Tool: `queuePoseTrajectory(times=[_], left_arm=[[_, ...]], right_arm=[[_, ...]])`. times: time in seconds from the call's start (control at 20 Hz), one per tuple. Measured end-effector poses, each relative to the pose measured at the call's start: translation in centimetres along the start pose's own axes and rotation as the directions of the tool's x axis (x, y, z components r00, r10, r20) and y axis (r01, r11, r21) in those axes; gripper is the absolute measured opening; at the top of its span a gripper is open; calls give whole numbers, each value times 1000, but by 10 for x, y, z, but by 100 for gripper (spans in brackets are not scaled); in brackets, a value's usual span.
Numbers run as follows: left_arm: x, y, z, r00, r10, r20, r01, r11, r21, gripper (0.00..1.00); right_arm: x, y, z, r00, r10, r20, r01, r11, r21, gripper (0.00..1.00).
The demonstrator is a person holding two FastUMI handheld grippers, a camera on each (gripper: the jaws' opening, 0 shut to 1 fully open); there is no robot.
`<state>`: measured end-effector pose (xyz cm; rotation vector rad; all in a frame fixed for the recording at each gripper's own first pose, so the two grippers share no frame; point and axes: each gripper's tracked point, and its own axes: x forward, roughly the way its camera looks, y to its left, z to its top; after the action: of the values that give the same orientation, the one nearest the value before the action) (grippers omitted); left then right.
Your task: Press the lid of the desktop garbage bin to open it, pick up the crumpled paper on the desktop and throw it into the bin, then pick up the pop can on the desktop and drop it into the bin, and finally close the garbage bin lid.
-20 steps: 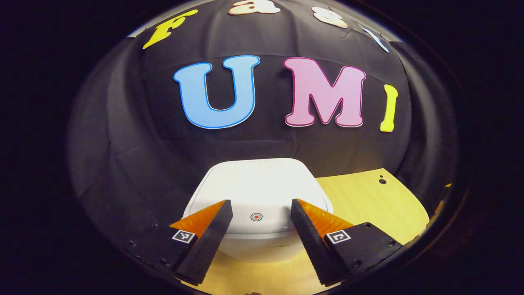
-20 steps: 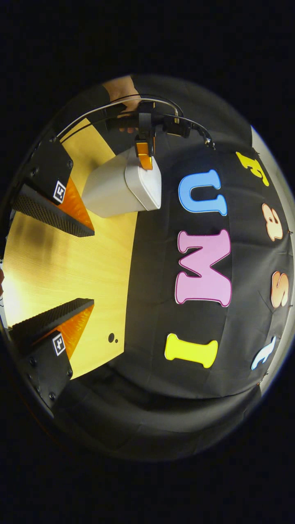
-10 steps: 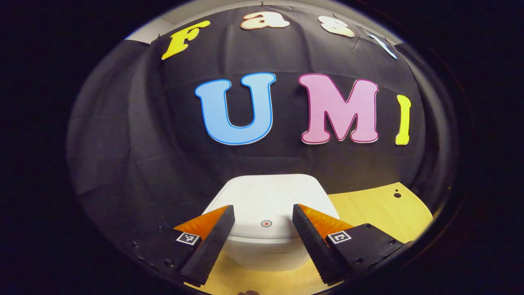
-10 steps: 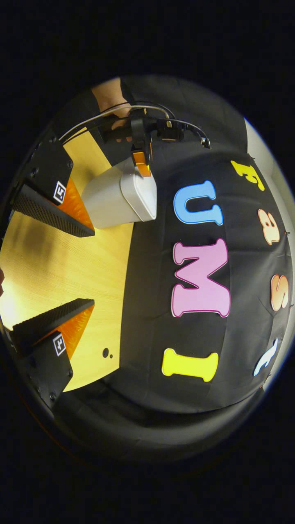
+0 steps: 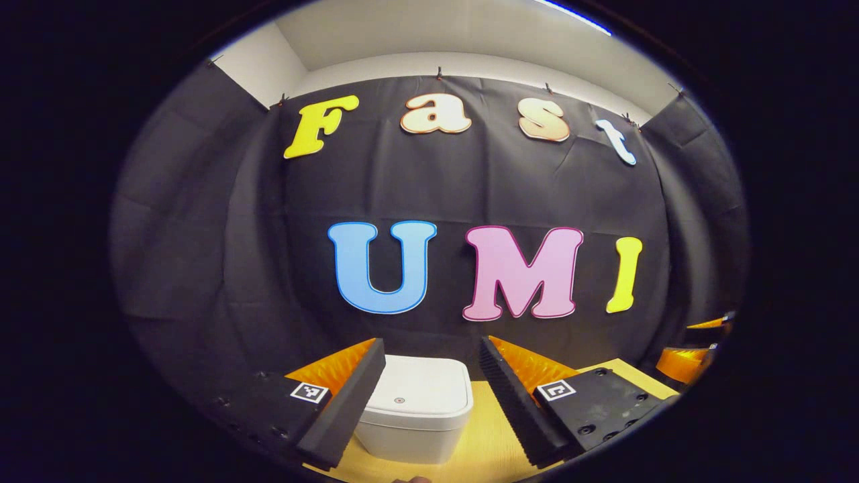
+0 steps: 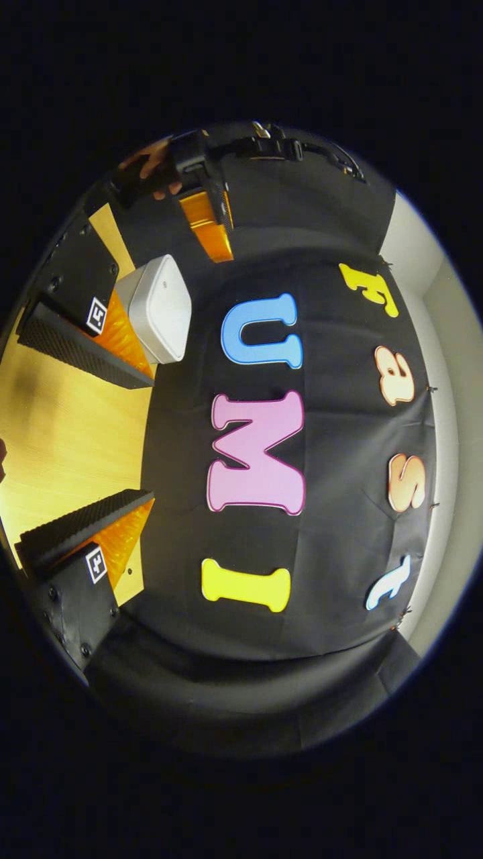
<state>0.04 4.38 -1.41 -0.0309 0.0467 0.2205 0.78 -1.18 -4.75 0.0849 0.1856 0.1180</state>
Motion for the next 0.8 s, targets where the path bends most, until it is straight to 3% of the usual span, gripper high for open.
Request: queuePoseTrajectory(times=[0.25, 0.8], left_arm=[[-34, -13, -3, 995, -96, 29, 94, 994, 65, 97], [-53, 15, -16, 992, -127, 23, 127, 992, -13, 98]], right_arm=[[-13, 26, 20, 993, -38, 111, 35, 999, 27, 97], [-46, 44, 12, 982, -126, 140, 130, 991, -19, 98]])
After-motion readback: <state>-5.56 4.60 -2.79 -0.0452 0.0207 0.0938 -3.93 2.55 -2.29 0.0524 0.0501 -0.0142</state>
